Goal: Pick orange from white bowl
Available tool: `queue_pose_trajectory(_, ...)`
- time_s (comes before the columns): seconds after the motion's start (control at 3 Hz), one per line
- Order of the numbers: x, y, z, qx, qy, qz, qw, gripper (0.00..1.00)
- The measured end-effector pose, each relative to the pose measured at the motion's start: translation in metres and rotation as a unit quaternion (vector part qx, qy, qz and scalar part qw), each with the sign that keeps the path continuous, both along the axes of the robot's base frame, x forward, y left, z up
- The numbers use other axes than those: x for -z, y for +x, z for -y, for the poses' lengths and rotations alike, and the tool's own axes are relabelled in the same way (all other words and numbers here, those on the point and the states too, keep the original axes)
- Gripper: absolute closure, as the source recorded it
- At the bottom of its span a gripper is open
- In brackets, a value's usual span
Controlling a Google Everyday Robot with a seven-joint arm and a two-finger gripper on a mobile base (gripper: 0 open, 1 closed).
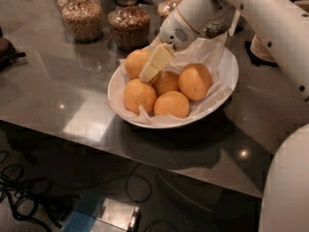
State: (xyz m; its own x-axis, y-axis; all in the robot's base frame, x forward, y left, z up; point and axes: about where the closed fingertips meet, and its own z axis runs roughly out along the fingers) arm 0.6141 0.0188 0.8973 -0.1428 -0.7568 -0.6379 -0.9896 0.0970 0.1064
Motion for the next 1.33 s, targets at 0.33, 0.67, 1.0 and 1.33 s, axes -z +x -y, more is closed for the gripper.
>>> queue_pose_trajectory(0.33,0.004,0.005,0.005,0.018,0.006,0.002,0.9998,0.32)
queue_pose_trajectory(0.67,0.000,0.005,0.004,0.026,0.018,-0.003,0.9995,0.32)
queue_pose_trajectory(1.0,-0.015,0.000,-0.004,0.030,0.029,-0.016,0.9990,0.28)
queue_pose_trajectory(1.33,-0.023,-0.015,-0.017,0.031,0.041,-0.047,0.9976,0.13)
